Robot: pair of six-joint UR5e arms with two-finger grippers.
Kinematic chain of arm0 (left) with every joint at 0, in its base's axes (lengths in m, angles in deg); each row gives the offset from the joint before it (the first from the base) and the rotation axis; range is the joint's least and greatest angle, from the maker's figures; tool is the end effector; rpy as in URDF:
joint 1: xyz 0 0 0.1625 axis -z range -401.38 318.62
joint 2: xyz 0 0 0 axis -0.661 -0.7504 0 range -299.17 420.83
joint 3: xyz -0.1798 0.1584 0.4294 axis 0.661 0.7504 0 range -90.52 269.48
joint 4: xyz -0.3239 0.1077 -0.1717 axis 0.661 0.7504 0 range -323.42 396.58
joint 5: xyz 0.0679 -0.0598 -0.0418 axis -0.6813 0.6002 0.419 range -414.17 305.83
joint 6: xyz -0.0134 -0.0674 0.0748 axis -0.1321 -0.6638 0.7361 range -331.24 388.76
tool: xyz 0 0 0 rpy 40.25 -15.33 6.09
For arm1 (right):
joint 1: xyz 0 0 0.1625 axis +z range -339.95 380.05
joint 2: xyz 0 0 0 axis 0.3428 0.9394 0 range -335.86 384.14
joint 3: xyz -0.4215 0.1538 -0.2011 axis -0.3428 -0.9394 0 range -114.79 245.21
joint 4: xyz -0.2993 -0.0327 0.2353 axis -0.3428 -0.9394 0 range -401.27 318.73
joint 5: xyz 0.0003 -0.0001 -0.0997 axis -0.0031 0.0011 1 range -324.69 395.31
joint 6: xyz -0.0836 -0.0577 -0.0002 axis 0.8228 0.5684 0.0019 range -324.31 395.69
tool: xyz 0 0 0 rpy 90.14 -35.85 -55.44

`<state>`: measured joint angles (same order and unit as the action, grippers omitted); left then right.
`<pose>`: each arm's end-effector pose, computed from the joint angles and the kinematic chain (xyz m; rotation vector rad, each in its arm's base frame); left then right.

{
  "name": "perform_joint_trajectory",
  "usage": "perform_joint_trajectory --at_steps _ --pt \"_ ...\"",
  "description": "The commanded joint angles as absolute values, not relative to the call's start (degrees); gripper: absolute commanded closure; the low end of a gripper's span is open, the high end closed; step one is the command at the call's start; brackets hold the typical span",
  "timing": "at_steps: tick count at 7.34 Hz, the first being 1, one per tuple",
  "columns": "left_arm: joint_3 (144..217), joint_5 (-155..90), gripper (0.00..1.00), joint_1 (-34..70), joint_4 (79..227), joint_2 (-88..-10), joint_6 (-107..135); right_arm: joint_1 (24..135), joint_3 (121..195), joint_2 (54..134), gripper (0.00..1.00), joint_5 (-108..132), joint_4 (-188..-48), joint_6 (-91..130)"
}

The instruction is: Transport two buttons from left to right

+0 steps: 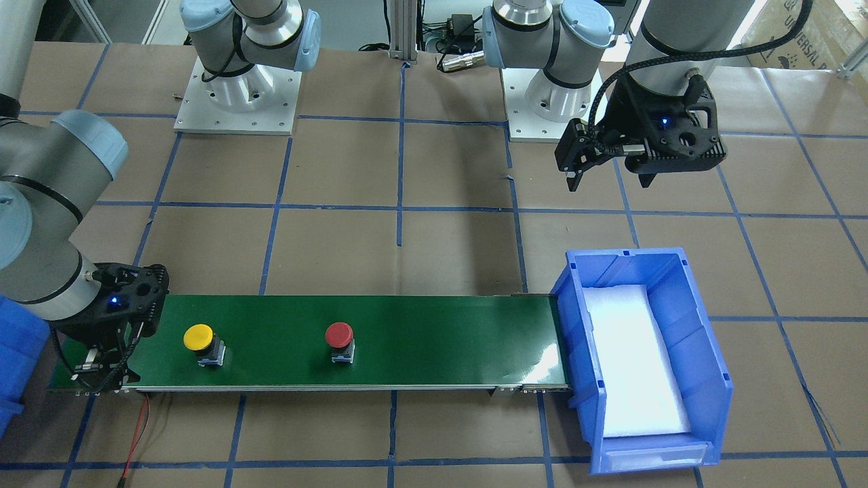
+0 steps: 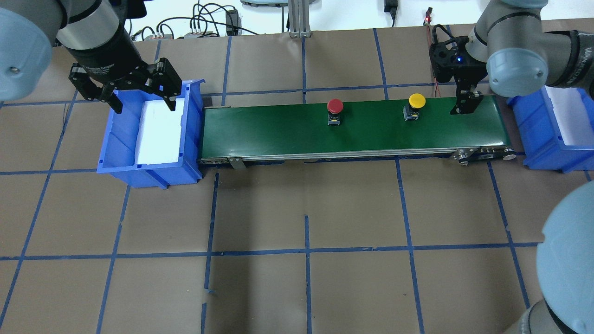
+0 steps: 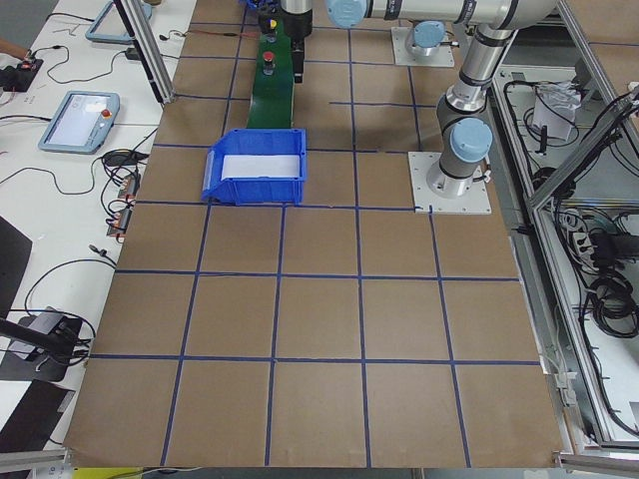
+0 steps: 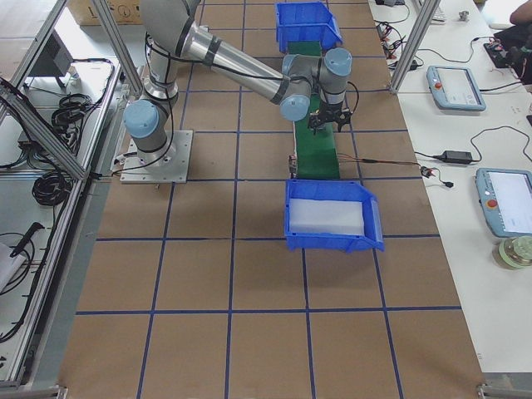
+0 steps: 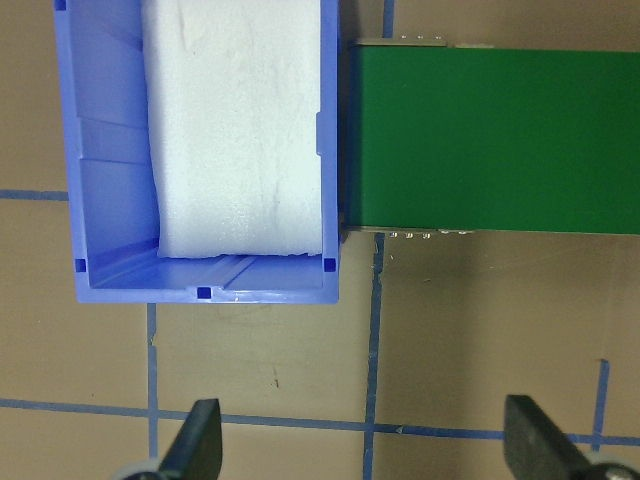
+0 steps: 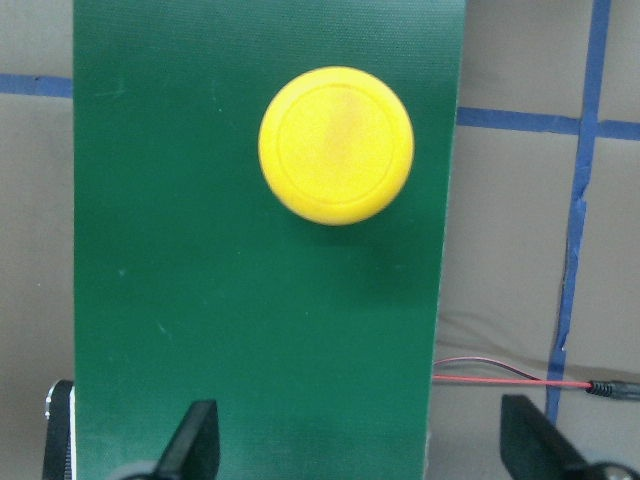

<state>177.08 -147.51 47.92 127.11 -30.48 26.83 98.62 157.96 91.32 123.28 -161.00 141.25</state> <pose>-0.1216 -0.4715 0.5605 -0.0713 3.0824 -0.0161 0.0113 -0.6354 0.3672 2.2682 -2.1078 0.1060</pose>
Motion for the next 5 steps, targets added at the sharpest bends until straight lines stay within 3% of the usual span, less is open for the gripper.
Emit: perform_joint_trajectory --at_steps 1,5 --pt "177.1 -147.5 0.00 47.9 127.1 -30.7 26.8 98.6 157.9 91.3 0.02 123.3 -161.1 141.2" --pt "177.0 -147.5 0.00 47.9 127.1 -30.7 26.8 99.0 158.6 91.5 0.02 123.2 -160.7 141.0"
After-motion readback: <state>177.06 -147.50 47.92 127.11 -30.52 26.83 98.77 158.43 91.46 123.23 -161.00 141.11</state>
